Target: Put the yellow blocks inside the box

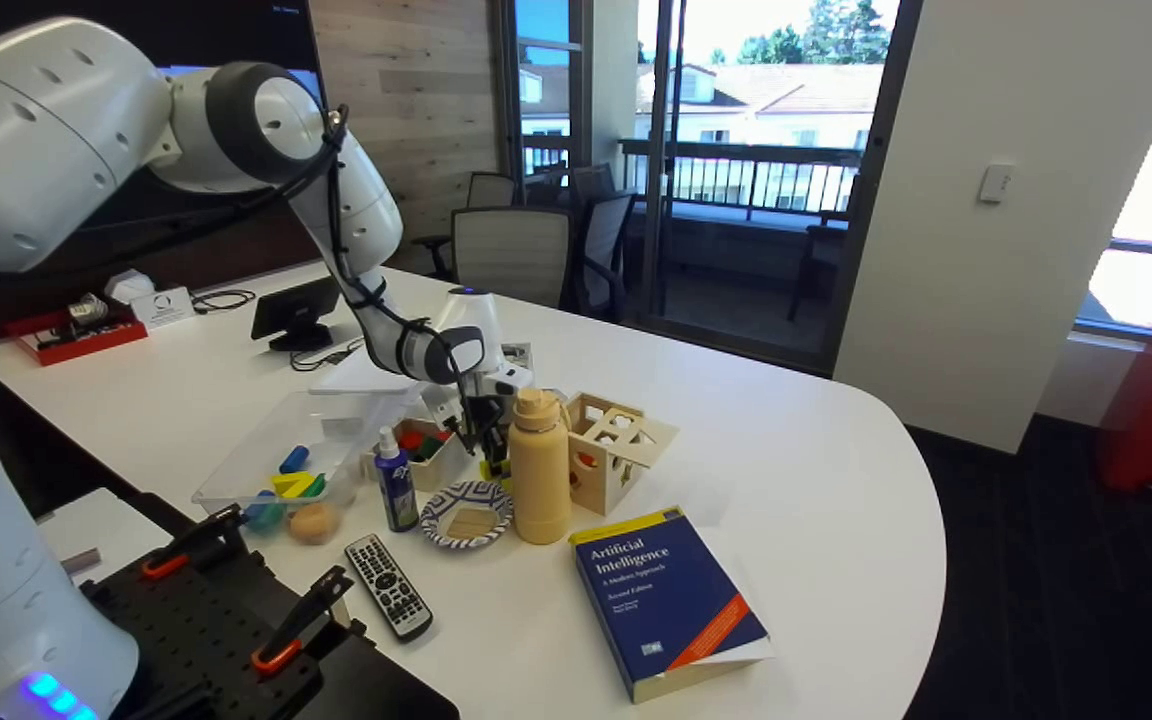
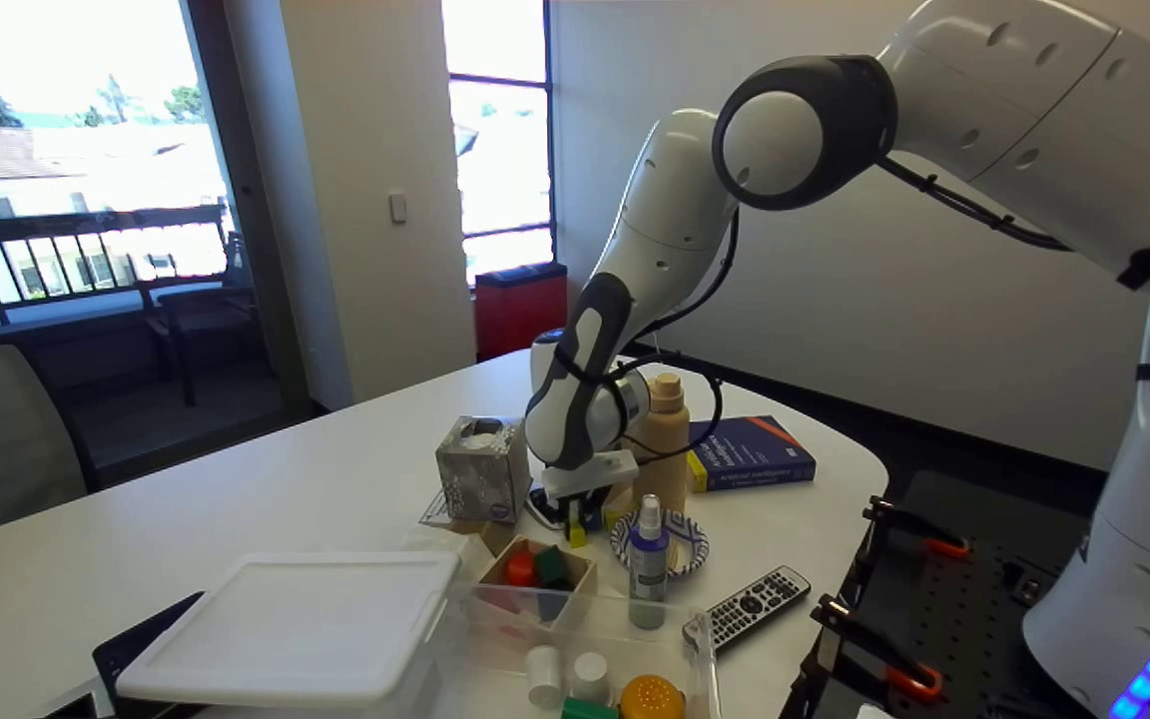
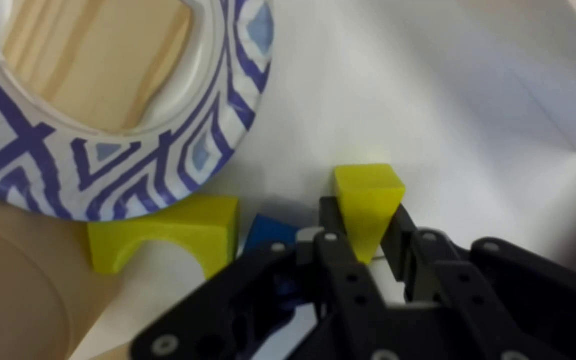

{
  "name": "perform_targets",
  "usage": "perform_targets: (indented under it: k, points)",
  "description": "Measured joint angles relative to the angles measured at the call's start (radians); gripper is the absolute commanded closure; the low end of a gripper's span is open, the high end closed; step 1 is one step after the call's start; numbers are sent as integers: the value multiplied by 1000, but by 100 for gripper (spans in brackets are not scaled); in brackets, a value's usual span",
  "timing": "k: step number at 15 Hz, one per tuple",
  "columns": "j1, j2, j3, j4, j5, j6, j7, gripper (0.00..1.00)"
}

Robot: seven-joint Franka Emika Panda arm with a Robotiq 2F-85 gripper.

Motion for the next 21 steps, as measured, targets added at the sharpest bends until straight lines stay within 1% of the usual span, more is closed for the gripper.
perform_targets:
  k: [6, 9, 12, 16, 21]
  points:
    - [0, -10, 0, 5, 0, -16, 0, 94]
    - [-6, -46, 2, 0, 1, -16, 0, 94]
    - [-12, -104, 2, -28, 2, -17, 0, 94]
    - [-17, -182, 0, -117, 2, -41, 0, 94]
    - [-16, -279, 0, -281, 2, -56, 0, 94]
